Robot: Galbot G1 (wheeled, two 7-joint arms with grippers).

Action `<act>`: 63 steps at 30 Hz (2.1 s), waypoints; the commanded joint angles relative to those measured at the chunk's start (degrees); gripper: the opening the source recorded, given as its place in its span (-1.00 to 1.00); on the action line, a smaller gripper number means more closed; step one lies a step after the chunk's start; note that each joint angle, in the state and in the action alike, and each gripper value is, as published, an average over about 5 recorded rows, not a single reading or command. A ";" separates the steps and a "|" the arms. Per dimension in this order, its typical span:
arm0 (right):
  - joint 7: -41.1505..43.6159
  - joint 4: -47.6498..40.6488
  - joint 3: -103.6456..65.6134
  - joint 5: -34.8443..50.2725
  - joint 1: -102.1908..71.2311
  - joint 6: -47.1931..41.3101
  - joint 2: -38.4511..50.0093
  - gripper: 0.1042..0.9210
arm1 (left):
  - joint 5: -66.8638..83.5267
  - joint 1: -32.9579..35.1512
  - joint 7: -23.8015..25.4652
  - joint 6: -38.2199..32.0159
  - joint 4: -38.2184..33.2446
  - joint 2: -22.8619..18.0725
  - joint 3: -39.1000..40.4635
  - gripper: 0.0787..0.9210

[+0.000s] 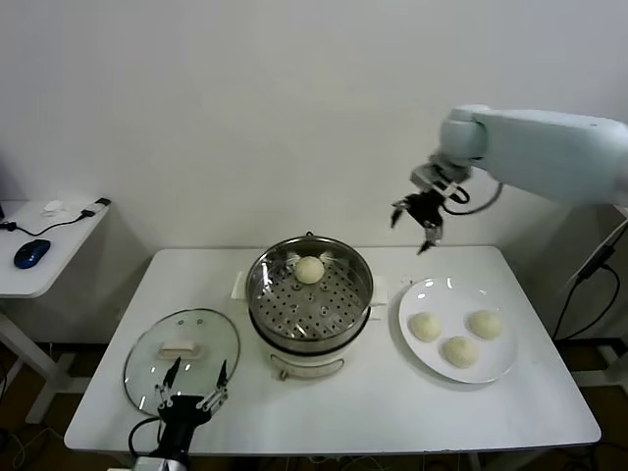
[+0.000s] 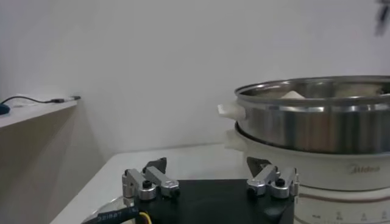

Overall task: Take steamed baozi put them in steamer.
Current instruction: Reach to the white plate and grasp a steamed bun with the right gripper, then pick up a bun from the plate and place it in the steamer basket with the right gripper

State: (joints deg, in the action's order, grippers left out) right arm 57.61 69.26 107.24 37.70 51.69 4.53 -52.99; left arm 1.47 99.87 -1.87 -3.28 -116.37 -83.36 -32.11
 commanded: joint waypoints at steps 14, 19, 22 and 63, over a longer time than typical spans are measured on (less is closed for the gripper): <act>-14.37 -2.81 -20.08 -7.92 -31.35 -23.42 7.77 0.76 | 2.68 1.52 0.50 0.56 -0.70 -0.31 -0.20 0.77; -14.01 -4.65 -21.38 -8.24 -33.22 -23.25 5.40 0.76 | 2.70 1.84 0.49 0.47 -0.72 -0.47 -0.31 0.77; -13.80 -5.97 -21.94 -8.57 -33.98 -23.07 4.39 0.76 | 2.56 1.89 0.50 0.50 -0.77 -0.64 -0.26 0.77; -13.41 17.34 -11.63 29.59 9.40 -26.65 -15.75 0.36 | 2.64 0.64 0.65 1.35 -2.03 0.15 0.53 0.77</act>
State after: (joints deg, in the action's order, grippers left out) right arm 51.63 77.65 98.53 52.74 56.04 -16.99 -56.03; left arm 3.78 100.64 -1.20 -1.92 -118.25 -83.45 -31.58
